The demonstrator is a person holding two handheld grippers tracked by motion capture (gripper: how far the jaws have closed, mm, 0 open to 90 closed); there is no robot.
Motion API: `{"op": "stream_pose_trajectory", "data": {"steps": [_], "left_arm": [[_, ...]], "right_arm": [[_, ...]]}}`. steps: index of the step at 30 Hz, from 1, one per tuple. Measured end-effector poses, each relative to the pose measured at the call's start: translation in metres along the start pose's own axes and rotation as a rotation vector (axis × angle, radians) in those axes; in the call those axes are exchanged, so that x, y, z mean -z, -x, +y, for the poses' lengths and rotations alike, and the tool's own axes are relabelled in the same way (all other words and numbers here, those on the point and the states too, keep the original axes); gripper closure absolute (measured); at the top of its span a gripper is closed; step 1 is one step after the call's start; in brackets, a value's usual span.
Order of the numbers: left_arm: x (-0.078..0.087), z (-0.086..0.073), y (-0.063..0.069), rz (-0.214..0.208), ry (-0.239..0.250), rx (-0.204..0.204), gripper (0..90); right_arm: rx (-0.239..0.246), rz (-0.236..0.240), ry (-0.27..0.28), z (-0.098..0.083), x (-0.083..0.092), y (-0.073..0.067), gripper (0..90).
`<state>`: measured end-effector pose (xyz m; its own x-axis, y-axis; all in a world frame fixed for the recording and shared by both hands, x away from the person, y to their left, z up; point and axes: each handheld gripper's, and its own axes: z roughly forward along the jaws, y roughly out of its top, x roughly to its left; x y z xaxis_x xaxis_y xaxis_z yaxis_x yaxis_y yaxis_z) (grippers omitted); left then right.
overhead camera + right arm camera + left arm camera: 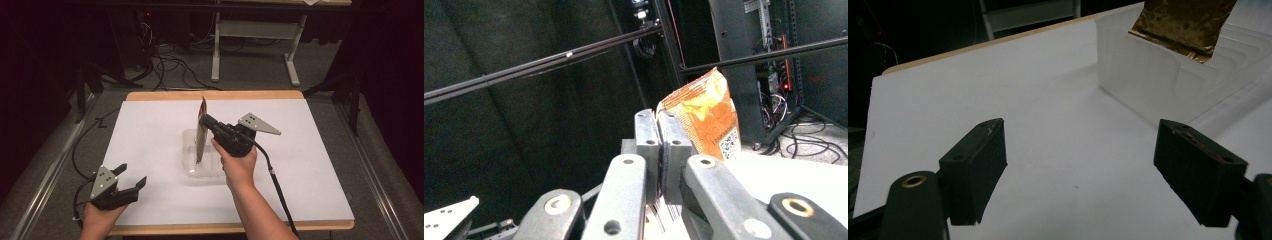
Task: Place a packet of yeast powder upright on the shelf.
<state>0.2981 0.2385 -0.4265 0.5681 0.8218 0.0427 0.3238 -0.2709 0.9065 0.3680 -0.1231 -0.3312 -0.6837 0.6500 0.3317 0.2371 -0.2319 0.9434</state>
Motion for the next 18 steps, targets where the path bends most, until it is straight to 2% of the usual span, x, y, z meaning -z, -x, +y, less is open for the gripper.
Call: {"op": "stream_pose_trajectory", "data": {"steps": [5,18], "left_arm": [[0.0,0.0,-0.001,0.0,0.001,0.001,21.7],[0.001,0.0,-0.001,-0.003,0.006,0.004,21.7]], "right_arm": [[0.003,-0.007,-0.025,-0.005,-0.005,0.003,89.2],[-0.019,0.007,-0.051,-0.015,-0.018,-0.001,89.1]]}}
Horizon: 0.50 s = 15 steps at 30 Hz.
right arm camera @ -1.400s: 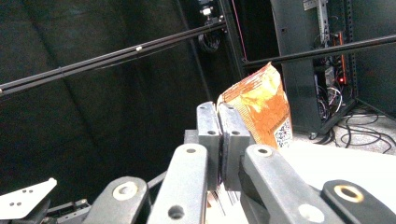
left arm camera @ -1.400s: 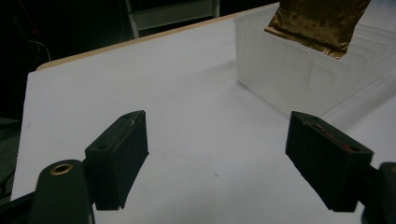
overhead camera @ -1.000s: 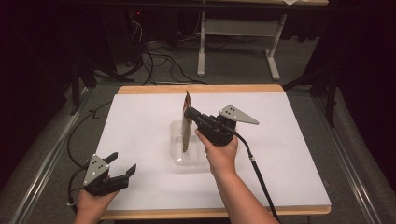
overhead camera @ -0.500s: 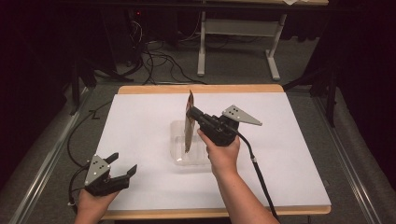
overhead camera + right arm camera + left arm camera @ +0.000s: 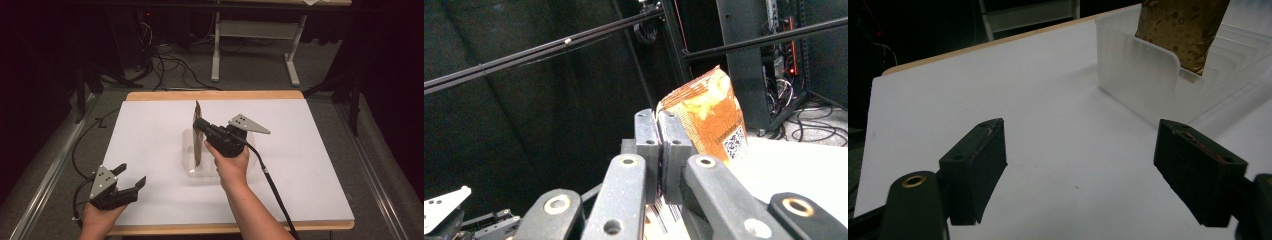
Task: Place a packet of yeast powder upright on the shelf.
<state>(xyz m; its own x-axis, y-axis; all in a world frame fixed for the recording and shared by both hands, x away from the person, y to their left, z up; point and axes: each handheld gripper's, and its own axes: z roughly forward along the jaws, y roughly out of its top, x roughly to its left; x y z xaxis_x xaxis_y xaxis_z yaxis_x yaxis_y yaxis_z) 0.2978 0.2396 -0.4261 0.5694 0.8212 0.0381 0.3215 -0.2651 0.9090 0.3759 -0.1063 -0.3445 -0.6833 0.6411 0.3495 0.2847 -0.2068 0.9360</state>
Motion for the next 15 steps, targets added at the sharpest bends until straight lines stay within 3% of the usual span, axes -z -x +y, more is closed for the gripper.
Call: {"op": "stream_pose_trajectory", "data": {"steps": [9,15], "left_arm": [[-0.001,0.0,0.0,-0.001,-0.004,-0.008,21.7],[-0.001,0.0,0.0,0.0,-0.004,-0.007,21.7]], "right_arm": [[0.013,-0.013,-0.035,-0.007,-0.004,0.0,89.1],[-0.007,-0.032,-0.05,-0.015,-0.004,0.007,89.0]]}}
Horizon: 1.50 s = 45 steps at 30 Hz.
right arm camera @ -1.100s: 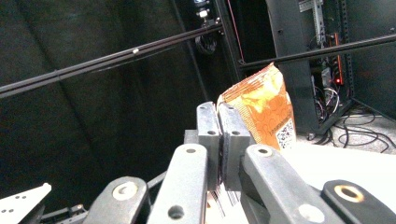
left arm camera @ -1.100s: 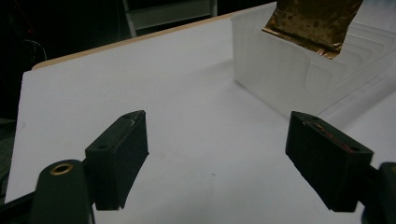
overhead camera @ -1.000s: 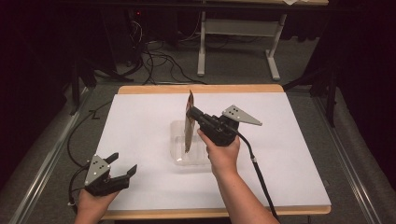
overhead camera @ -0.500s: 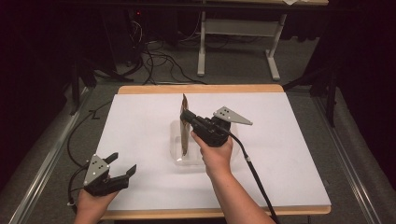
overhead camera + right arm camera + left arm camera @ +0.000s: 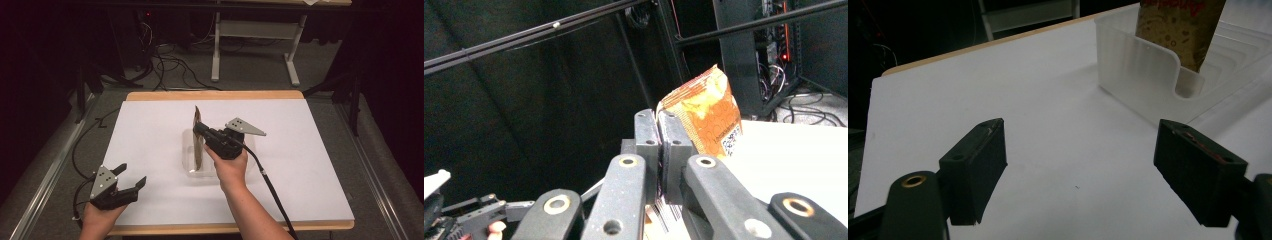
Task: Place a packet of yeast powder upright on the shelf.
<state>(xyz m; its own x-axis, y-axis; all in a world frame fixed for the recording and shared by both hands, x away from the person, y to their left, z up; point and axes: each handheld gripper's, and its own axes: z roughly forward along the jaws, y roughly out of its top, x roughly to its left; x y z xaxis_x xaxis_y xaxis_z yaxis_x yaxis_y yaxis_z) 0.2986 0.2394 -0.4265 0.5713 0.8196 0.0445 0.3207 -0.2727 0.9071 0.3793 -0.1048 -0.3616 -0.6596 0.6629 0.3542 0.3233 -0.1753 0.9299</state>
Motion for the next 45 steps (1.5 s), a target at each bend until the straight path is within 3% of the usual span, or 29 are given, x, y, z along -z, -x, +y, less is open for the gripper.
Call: {"op": "stream_pose_trajectory", "data": {"steps": [8,17,30,33,41,45], "left_arm": [[-0.001,0.0,0.002,-0.003,-0.002,-0.003,21.7],[-0.001,0.0,0.0,-0.006,0.001,0.003,21.7],[0.0,0.0,0.0,-0.01,0.002,0.001,21.7],[0.0,0.0,0.0,-0.011,0.002,0.002,21.7],[-0.001,0.0,0.0,-0.015,0.001,0.0,21.7],[-0.001,0.0,0.0,-0.015,0.0,0.001,21.7]], "right_arm": [[-0.018,-0.01,-0.025,-0.012,-0.002,0.005,88.8],[-0.004,-0.017,-0.06,-0.021,-0.006,0.006,88.2],[-0.012,-0.025,-0.071,-0.021,-0.004,0.009,83.3],[-0.013,-0.023,-0.077,-0.019,-0.003,0.009,78.2],[0.007,-0.059,-0.094,-0.015,0.001,0.008,50.3],[0.063,-0.062,-0.128,-0.012,0.012,0.006,41.3]]}}
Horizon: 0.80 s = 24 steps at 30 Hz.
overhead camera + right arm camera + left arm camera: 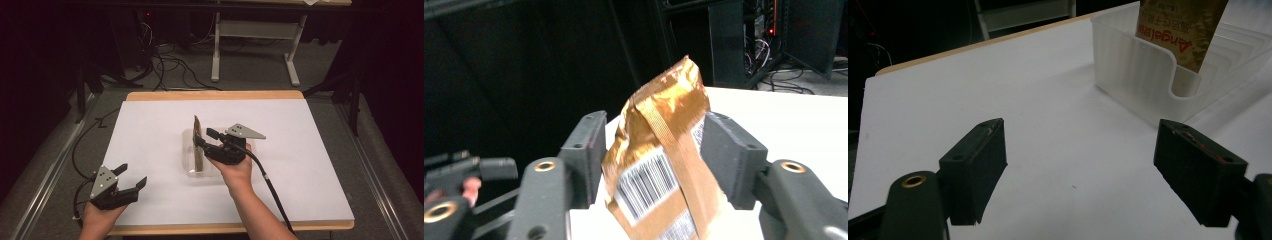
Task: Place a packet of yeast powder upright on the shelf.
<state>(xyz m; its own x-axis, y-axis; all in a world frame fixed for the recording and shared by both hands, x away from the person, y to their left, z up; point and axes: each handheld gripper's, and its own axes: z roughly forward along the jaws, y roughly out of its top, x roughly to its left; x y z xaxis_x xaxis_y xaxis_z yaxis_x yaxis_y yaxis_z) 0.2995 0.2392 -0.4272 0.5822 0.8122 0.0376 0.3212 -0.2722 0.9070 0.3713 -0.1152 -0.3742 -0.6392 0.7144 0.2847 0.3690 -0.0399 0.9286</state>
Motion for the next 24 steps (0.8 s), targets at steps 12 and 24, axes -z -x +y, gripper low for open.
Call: {"op": "stream_pose_trajectory", "data": {"steps": [12,24], "left_arm": [[-0.003,0.0,0.003,-0.002,-0.018,-0.014,21.7],[-0.007,-0.001,0.006,0.003,-0.045,-0.014,21.7]], "right_arm": [[0.13,-0.133,-0.046,-0.007,0.082,0.032,36.3],[0.159,-0.444,-0.108,-0.058,0.181,0.115,41.2]]}}
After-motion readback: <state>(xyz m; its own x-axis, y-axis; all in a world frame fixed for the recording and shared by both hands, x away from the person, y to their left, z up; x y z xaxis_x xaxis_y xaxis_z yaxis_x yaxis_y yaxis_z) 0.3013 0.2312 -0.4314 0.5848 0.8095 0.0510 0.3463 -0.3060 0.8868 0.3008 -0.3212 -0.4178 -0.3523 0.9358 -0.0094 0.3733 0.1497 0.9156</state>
